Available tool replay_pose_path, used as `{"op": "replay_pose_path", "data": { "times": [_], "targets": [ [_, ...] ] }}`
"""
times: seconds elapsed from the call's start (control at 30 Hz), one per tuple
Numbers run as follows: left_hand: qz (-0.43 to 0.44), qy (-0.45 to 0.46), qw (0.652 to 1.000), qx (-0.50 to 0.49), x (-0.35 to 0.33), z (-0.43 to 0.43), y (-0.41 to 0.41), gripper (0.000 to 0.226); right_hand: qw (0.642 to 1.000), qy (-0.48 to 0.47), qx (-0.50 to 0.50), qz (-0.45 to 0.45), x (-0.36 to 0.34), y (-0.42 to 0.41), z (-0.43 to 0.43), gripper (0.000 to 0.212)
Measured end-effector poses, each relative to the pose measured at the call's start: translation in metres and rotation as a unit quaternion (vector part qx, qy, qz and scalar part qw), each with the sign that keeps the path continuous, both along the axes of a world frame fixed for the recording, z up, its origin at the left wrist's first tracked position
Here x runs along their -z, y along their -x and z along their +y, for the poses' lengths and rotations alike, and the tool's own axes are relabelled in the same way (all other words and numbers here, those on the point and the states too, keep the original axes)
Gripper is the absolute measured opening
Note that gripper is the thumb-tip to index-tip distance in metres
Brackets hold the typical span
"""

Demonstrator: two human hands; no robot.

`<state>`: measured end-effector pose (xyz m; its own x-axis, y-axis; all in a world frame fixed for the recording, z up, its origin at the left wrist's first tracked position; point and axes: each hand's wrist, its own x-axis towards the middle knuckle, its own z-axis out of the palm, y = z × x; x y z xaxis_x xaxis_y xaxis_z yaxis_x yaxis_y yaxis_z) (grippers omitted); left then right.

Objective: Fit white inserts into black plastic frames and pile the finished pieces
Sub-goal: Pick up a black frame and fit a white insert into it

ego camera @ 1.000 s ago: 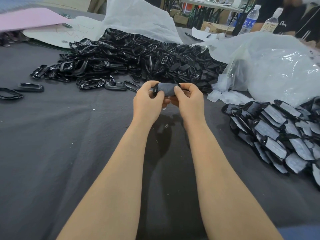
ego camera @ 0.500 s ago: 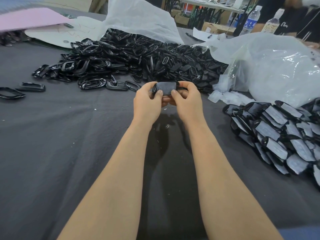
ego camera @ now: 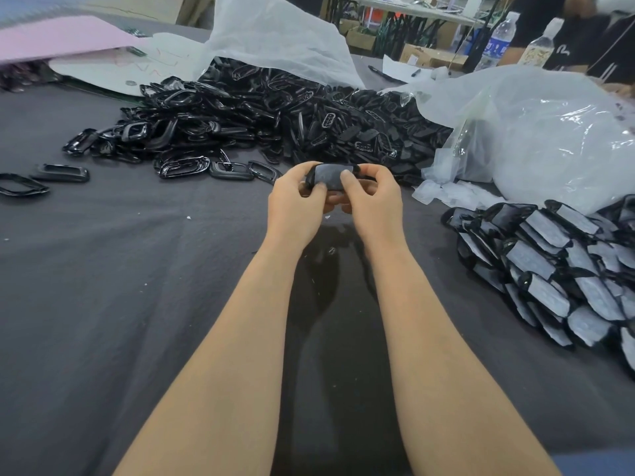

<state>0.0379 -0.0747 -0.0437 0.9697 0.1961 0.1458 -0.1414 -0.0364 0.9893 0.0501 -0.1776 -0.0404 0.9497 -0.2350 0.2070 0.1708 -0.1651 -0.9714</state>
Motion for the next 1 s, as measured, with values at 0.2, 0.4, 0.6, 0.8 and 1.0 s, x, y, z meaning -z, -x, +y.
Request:
{"op": "replay_pose_path", "data": {
  "times": [0.2, 0.4, 0.6, 0.8, 1.0],
  "targets": [
    [-0.003, -0.012, 1.000, -0.009, -0.002, -0.001, 0.002, 0.025, 0.999, -0.046, -0.017, 0.001, -0.001, 0.000, -0.002, 0.010],
    [-0.003, 0.001, 0.999, -0.042, -0.004, 0.002, 0.002, 0.006, 0.998, -0.031, -0.056, -0.028, -0.004, 0.004, 0.001, 0.020],
    [0.011, 0.108, 0.993, -0.046, -0.010, 0.000, 0.006, 0.012, 0.996, -0.025, -0.078, -0.033, -0.005, 0.006, 0.003, 0.021],
    [0.014, 0.139, 0.989, -0.048, -0.011, -0.002, 0.007, 0.016, 0.996, -0.034, -0.077, -0.027, -0.005, 0.005, 0.002, 0.020],
    [0.022, 0.149, 0.988, -0.023, -0.011, -0.002, 0.006, 0.022, 0.996, -0.056, -0.072, -0.019, -0.005, 0.005, 0.001, 0.018]
  ]
}}
